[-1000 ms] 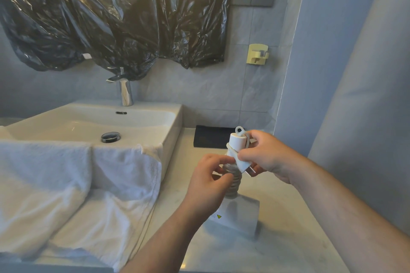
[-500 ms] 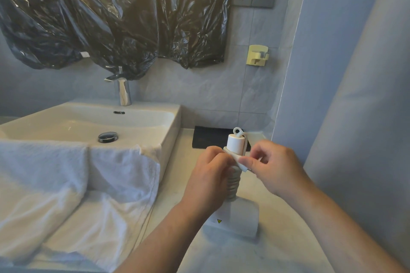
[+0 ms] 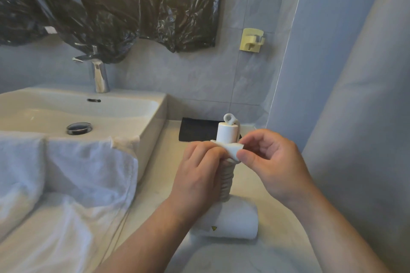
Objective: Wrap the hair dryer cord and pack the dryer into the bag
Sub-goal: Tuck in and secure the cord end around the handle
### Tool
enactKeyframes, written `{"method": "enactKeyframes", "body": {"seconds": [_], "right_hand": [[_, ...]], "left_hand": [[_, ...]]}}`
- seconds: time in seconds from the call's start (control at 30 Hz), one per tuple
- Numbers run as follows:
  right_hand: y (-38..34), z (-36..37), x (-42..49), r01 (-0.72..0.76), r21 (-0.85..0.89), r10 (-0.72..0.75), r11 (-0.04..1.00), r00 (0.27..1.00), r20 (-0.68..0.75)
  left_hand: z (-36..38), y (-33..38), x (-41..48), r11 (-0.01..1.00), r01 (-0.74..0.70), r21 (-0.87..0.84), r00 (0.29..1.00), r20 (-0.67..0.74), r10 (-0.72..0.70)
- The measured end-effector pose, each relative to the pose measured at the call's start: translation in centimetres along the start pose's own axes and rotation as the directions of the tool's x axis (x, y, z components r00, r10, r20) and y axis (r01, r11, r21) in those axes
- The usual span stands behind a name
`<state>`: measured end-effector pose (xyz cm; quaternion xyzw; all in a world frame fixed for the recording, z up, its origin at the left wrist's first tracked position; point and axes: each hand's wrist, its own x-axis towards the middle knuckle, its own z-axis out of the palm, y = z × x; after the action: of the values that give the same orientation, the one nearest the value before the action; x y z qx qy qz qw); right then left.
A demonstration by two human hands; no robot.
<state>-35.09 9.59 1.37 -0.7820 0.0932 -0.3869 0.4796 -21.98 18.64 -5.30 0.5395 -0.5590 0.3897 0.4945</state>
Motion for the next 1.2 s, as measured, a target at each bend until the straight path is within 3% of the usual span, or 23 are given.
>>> {"method": "enactKeyframes", "body": {"seconds": [0.23, 0.4, 0.53, 0.63, 0.73, 0.9, 0.97, 1.2], "right_hand": [[2.9, 0.5, 3.7, -0.011, 0.082, 0.001, 0.997, 0.993, 0.118], [5.2, 1.3, 5.9, -0.093, 0.257, 0.046, 0.962, 0.982, 0.186], [6.5, 1.9, 6.4, -0.064, 0.318, 0.009, 0.946, 0.985, 0.171], [7.0, 2.1, 6.2, -0.028, 0.29, -0.019, 0.957, 0.987, 0.157], [7.3, 2.3, 5.9, 0.008, 0.267, -0.036, 0.964, 0.994, 0.103], [7.6, 2.5, 5.6, 0.0, 0.26, -0.008, 0.966, 0.999, 0.032], [7.5, 2.4, 5.5, -0.016, 0.233, 0.001, 0.972, 0.998, 0.063], [8.0, 1.8, 5.3, -0.1, 0.162, 0.068, 0.982, 0.979, 0.194]], "left_hand": [[1.9, -3.7, 0.8, 0.996, -0.06, 0.066, 0.998, 0.01, 0.06], [3.1, -5.2, 1.0, 0.998, 0.066, 0.008, 0.998, -0.012, -0.066], [2.7, -6.1, 1.0, 0.992, 0.113, -0.052, 0.993, 0.017, -0.113], [2.3, -6.7, 0.6, 0.983, 0.148, -0.106, 0.983, 0.121, -0.135], [2.7, -6.6, 0.1, 0.975, 0.176, -0.134, 0.978, 0.135, -0.158], [3.1, -6.3, 0.0, 0.989, 0.146, -0.023, 0.981, 0.132, -0.142], [3.2, -5.9, -0.1, 0.992, 0.125, 0.031, 0.98, 0.151, -0.129], [3.4, -6.3, -0.6, 0.972, 0.236, -0.013, 0.942, 0.247, -0.226]]}}
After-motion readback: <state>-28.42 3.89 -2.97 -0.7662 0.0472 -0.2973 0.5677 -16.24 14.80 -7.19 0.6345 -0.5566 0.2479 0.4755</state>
